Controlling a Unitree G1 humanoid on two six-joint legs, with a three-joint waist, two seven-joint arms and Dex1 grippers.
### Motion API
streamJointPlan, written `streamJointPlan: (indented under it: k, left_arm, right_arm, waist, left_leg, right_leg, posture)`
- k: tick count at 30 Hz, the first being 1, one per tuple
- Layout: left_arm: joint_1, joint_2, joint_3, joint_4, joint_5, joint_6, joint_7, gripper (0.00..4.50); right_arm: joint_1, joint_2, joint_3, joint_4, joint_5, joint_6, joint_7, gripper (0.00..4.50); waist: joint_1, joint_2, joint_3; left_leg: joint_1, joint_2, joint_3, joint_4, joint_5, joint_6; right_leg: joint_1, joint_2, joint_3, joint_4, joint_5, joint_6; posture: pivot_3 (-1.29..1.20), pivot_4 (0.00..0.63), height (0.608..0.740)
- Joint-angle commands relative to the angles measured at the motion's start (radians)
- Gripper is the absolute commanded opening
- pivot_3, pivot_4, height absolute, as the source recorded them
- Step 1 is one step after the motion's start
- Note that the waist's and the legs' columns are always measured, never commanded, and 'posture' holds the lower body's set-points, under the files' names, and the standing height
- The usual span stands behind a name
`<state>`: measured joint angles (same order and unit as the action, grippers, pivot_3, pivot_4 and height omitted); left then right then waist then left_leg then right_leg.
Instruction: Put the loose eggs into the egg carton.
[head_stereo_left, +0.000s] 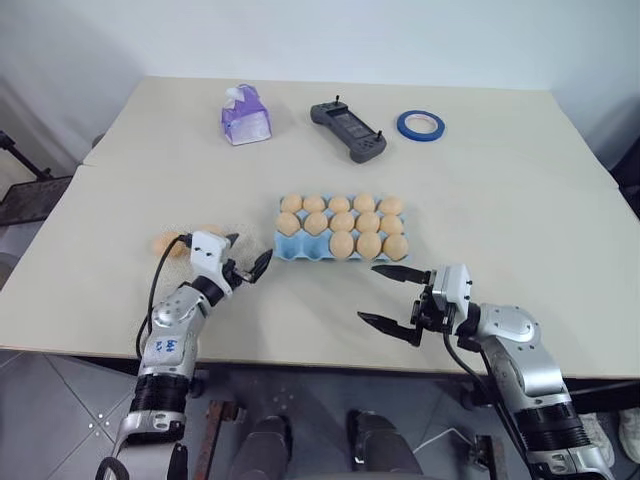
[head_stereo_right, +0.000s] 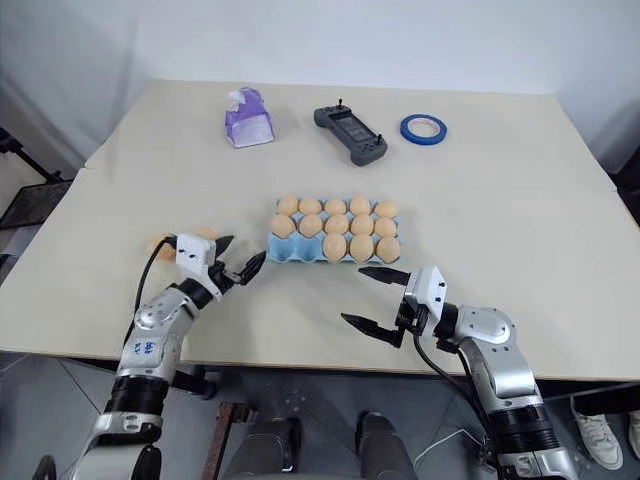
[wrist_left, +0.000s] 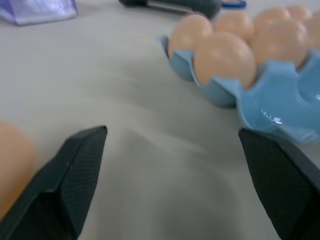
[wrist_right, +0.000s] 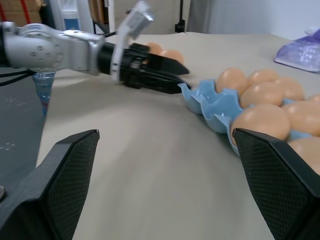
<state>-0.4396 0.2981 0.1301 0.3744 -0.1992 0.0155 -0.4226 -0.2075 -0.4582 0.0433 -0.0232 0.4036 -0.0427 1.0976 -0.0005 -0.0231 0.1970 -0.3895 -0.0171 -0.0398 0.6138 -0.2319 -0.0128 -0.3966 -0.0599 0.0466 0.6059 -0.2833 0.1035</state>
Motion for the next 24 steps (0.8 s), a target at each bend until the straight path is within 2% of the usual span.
streamJointPlan:
  k: [1, 7, 11, 17, 24]
  left_arm:
    - [-0.013, -0.001, 0.013, -0.017, -0.009, -0.073, -0.017, 4.49]
    - [0.071, -0.029, 0.008, -0.122, -0.024, -0.095, -0.033, 4.49]
    - [0.088, -0.039, 0.048, -0.19, -0.032, -0.123, 0.016, 4.49]
    - [0.031, -0.014, 0.103, -0.166, -0.001, -0.082, 0.136, 4.49]
    - [-0.047, 0.02, 0.095, -0.133, 0.018, 0.038, 0.198, 4.49]
  right_arm:
    - [0.009, -0.005, -0.012, -0.019, 0.01, -0.012, 0.0, 4.5]
    - [0.03, 0.006, -0.004, -0.031, 0.008, -0.014, -0.01, 4.5]
    - [0.03, 0.008, 0.002, -0.029, 0.007, -0.013, -0.006, 4.5]
    - [0.015, 0.009, 0.009, -0.01, 0.006, -0.014, 0.002, 4.5]
    - [0.002, 0.01, 0.018, 0.003, 0.001, -0.022, 0.008, 4.5]
  waist:
    - [0.0, 0.0, 0.0]
    - [-0.003, 0.0, 0.0]
    - [-0.001, 0.0, 0.0]
    - [0.0, 0.0, 0.0]
    - [-0.001, 0.0, 0.0]
  left_leg:
    - [0.0, 0.0, 0.0, 0.0, 0.0, 0.0]
    - [-0.001, 0.001, 0.001, -0.001, -0.001, -0.001]
    - [-0.001, 0.001, -0.001, -0.001, -0.003, -0.005]
    - [0.0, 0.001, -0.001, 0.0, -0.003, -0.004]
    - [0.0, 0.0, 0.0, 0.0, 0.0, 0.0]
  right_leg:
    - [0.0, 0.0, 0.0, 0.0, 0.0, 0.0]
    - [-0.001, -0.001, 0.002, -0.002, 0.0, 0.0]
    - [-0.001, -0.001, 0.005, -0.002, 0.0, -0.001]
    - [0.001, 0.0, 0.005, -0.001, 0.0, 0.0]
    - [0.001, 0.0, -0.002, -0.001, 0.0, 0.0]
  posture:
    - [0.0, 0.15, 0.74]
    - [0.0, 0.15, 0.74]
    - [0.0, 0.15, 0.74]
    - [0.0, 0.15, 0.74]
    - [0.0, 0.15, 0.74]
